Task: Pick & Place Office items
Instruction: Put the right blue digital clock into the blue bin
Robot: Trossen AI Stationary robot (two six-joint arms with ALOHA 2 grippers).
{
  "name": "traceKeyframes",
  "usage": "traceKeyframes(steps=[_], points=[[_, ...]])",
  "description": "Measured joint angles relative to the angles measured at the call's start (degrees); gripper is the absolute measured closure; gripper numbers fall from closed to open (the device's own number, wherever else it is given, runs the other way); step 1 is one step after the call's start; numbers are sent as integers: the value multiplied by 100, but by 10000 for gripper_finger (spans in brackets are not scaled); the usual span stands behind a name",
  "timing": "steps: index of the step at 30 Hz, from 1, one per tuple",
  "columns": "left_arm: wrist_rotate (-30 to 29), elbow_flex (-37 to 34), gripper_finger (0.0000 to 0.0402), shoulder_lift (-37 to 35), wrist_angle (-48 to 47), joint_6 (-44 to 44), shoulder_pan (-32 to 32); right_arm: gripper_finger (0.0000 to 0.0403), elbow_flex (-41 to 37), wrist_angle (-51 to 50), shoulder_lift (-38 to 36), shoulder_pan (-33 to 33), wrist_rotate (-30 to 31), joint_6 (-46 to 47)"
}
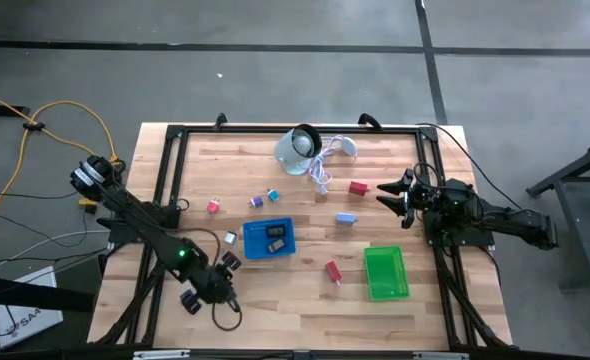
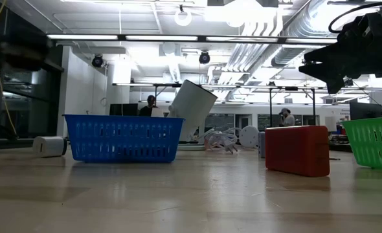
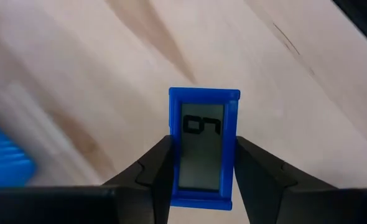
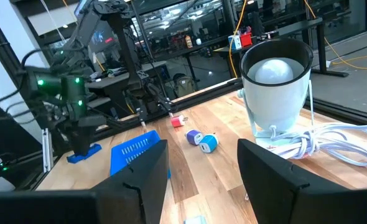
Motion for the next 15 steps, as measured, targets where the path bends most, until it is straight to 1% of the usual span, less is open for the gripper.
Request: traceKeyframes(steps=[4, 9, 15], points=[[-31, 272, 265, -120, -232, 227, 482, 224, 0, 0, 1, 0, 0, 0], [-46, 764, 265, -128, -759, 528, 1278, 224, 0, 0, 0, 0, 4, 0], [-82, 877, 265, -129, -861, 869, 2348, 224, 0, 0, -1, 0, 4, 1]])
